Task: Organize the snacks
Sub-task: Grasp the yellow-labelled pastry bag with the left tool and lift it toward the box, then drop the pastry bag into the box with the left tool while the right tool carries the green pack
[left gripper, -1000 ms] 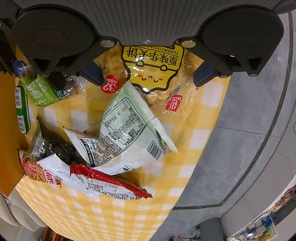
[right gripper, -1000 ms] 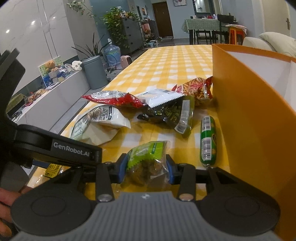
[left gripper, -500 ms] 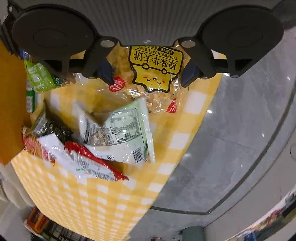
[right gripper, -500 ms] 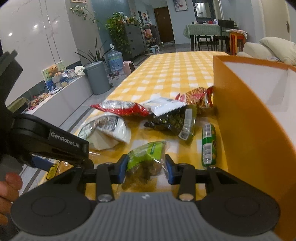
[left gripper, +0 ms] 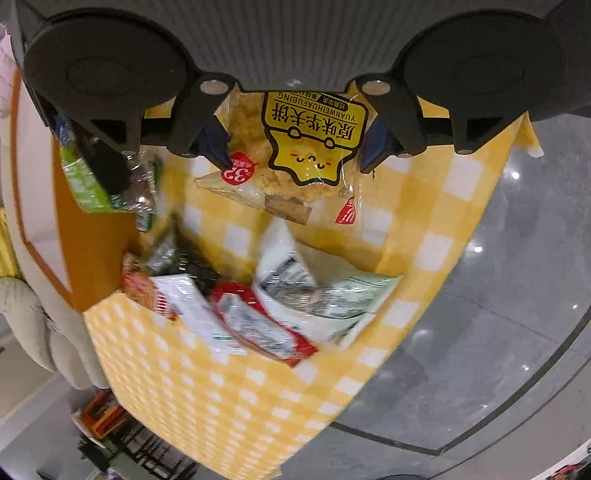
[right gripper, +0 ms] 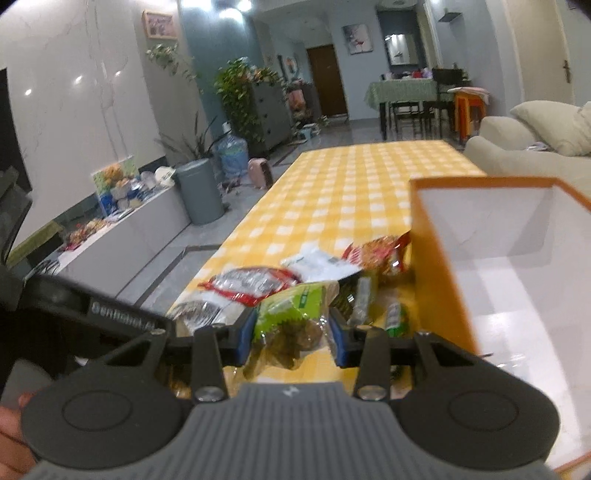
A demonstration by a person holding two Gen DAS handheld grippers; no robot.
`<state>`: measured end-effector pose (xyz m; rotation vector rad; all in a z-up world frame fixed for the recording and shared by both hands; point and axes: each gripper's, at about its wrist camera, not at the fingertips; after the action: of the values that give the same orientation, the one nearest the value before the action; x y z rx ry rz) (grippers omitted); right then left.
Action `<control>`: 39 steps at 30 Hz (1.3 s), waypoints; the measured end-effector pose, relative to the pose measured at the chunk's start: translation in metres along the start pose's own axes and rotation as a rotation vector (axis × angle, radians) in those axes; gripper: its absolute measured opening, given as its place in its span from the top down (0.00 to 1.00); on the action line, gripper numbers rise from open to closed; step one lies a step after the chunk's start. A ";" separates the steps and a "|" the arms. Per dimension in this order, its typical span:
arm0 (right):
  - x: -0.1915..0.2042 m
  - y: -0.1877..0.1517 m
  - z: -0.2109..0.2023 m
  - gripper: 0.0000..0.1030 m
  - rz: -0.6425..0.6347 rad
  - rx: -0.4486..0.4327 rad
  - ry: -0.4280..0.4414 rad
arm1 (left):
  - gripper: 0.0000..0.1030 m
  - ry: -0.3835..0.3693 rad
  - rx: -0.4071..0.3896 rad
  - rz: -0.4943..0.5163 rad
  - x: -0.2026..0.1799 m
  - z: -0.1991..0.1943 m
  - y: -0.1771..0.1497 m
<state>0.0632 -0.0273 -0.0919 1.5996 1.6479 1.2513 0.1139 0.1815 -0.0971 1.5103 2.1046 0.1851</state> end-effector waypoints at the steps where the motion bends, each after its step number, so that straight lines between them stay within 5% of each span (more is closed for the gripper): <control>1: -0.003 0.003 -0.006 0.62 0.011 -0.012 -0.009 | 0.20 -0.021 -0.005 0.014 -0.004 -0.004 0.000; 13: -0.068 0.078 -0.088 0.62 0.048 -0.171 0.036 | 0.20 -0.153 -0.120 0.163 -0.107 -0.065 0.008; 19: -0.129 0.104 -0.121 0.62 0.006 -0.214 -0.044 | 0.19 -0.185 -0.113 0.202 -0.174 -0.064 0.001; 23: -0.165 0.108 -0.136 0.62 0.013 -0.240 -0.118 | 0.19 -0.213 -0.072 0.247 -0.215 -0.039 -0.010; 30: -0.217 0.109 -0.151 0.62 0.132 -0.276 -0.164 | 0.19 -0.144 0.019 0.362 -0.276 0.020 -0.044; 33: -0.232 0.108 -0.148 0.80 0.194 -0.274 -0.174 | 0.19 -0.137 0.079 0.395 -0.292 0.043 -0.059; 39: -0.254 0.100 -0.138 0.89 0.283 -0.220 -0.155 | 0.19 -0.065 0.165 0.417 -0.297 0.082 -0.080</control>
<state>0.0346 -0.3187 -0.0027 1.7824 1.1755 1.3555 0.1559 -0.1343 -0.0975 2.0152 1.7682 0.1111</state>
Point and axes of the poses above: each gripper's, at about its wrist camera, not at the fingertips, and z roughly the way its jaws point, x to its left, y to its top, and after that the axes turned 6 degrees about -x, right-handed
